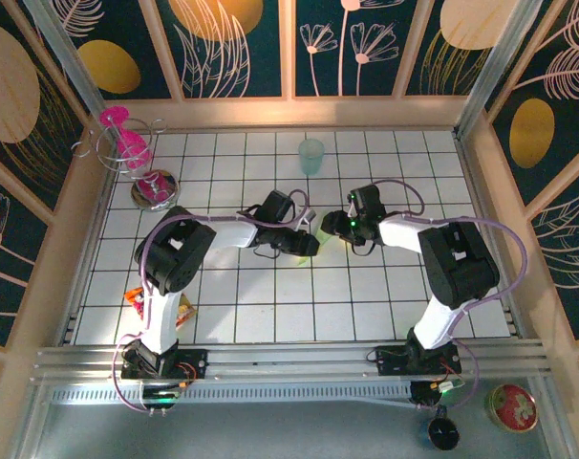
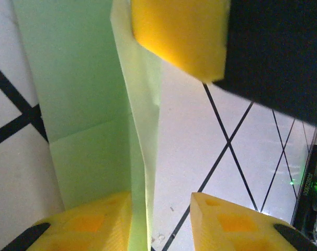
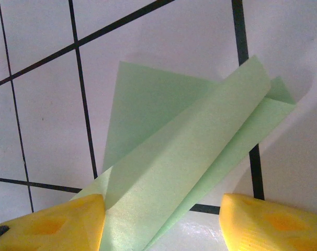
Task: Fold a paper plane with a square sheet of paper (pick it up from the middle)
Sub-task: Fold the wing for the fifth time at the center of the table.
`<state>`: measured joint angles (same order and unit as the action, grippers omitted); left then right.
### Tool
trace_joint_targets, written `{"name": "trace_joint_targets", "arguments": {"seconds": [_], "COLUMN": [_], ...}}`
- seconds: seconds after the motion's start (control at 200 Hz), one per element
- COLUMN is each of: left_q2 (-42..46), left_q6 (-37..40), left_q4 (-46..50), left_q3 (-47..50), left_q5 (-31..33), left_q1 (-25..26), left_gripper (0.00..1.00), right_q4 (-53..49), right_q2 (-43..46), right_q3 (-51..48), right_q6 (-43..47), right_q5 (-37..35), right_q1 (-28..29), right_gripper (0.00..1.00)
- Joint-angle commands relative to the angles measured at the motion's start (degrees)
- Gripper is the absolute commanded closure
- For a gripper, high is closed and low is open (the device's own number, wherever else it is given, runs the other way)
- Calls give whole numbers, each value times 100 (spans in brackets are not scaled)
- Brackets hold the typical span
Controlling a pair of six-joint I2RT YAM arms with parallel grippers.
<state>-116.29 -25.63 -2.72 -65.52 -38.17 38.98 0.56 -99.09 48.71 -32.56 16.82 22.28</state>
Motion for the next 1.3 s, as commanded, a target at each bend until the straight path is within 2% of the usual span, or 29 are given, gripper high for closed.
{"name": "trace_joint_targets", "arguments": {"seconds": [0.0, 0.165, 0.275, 0.526, 0.731, 0.876, 1.056, 1.296], "left_q2": [294, 408, 578, 1221, 1427, 1329, 1112, 787], "left_q6": [-28, -67, -83, -466, -724, -612, -297, -158], "left_q4": [-204, -294, -385, -1167, -1782, -1602, -1030, -783], "left_q3": [153, 240, 363, 1124, 1538, 1431, 1059, 801], "left_q5": [88, 165, 410, 1325, 1355, 1501, 2007, 2060], "left_q1": [-35, -40, -35, -35, -4, 162, 419, 513], "left_gripper": [64, 63, 59, 48, 46, 48, 49, 51], "right_q4": [-27, -151, -206, -361, -422, -459, -475, -484], "right_q2": [-458, -617, -694, -778, -805, -826, -864, -885], "right_q3": [81, 221, 270, 354, 371, 402, 415, 418], "right_q6": [-49, -68, -89, -164, -212, -249, -295, -330], "right_q5": [-309, -337, -359, -364, -364, -355, -346, -337], "right_q1": [76, 123, 146, 153, 154, 154, 154, 155], "right_gripper": [38, 39, 39, 39, 40, 40, 40, 41]}}
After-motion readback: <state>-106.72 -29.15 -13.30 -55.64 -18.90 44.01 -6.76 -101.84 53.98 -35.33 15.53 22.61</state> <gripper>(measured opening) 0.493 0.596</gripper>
